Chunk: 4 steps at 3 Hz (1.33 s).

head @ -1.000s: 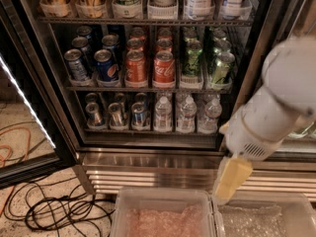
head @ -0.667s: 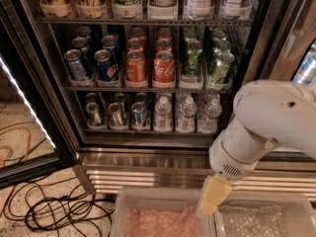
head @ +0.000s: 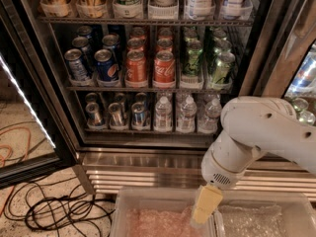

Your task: Pick water bottle from bottom shelf of fridge

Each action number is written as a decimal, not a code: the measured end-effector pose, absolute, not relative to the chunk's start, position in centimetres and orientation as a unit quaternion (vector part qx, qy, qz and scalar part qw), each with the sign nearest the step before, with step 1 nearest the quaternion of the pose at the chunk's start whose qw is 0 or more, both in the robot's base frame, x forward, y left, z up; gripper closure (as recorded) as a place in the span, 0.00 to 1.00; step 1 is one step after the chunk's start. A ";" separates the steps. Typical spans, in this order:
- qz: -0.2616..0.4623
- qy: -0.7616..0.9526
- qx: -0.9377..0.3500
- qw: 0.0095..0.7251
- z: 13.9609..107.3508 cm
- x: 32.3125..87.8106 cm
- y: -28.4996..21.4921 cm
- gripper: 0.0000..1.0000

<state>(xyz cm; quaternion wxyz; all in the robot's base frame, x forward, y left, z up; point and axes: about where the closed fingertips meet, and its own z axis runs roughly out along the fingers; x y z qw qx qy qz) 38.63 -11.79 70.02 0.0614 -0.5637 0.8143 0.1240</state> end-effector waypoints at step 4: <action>0.169 0.929 -0.276 0.181 64.1 43.9 -13.6 0.00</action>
Offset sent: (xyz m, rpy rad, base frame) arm 0.0653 -0.0164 -0.0781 0.2620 -0.0598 -0.7988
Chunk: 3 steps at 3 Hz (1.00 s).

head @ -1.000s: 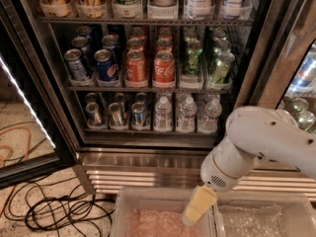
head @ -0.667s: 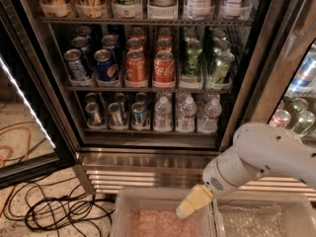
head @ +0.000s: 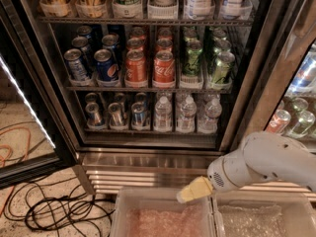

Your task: Pick water bottle from bottom shelf of fridge

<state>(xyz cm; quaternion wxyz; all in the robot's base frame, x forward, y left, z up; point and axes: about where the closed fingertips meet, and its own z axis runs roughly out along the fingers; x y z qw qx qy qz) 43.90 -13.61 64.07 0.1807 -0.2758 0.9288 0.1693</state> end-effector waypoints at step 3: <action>0.145 0.940 -0.225 0.212 61.5 47.0 -13.5 0.00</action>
Offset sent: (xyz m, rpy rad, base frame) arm 0.0121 0.0118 -0.0129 -0.0385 -0.0437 -0.0170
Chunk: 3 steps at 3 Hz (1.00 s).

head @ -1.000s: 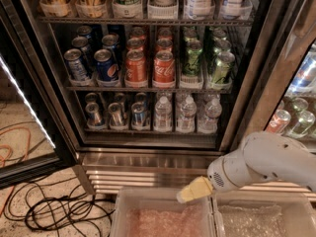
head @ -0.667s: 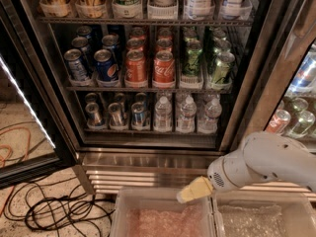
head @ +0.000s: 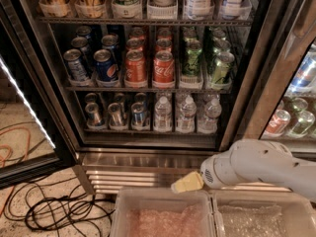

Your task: Pick water bottle from bottom shelf of fridge

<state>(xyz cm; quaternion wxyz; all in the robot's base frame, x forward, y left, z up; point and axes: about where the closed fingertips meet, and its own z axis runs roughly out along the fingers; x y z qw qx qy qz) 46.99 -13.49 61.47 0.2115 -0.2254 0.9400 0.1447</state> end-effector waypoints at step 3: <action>0.129 0.941 -0.096 0.299 61.9 53.3 -15.4 0.00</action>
Offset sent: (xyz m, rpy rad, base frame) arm 0.0904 -0.0274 0.0030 0.0898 -0.1938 -0.4087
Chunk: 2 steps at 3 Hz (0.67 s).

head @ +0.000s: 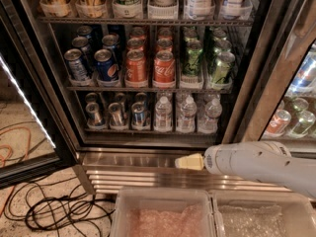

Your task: Pick water bottle from bottom shelf of fridge

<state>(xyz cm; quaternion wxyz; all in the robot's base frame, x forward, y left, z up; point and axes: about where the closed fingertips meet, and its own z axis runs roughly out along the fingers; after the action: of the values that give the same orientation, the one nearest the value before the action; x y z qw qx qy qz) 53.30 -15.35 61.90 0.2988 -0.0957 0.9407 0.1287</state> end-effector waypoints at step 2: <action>0.143 0.929 -0.085 0.332 60.6 54.8 -14.3 0.00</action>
Offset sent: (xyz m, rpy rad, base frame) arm 0.0586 0.0286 -0.0126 0.1105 -0.2590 -0.0875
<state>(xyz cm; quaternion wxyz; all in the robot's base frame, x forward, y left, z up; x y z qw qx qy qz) 54.83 -14.34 60.62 0.3316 -0.0846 0.9287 0.1430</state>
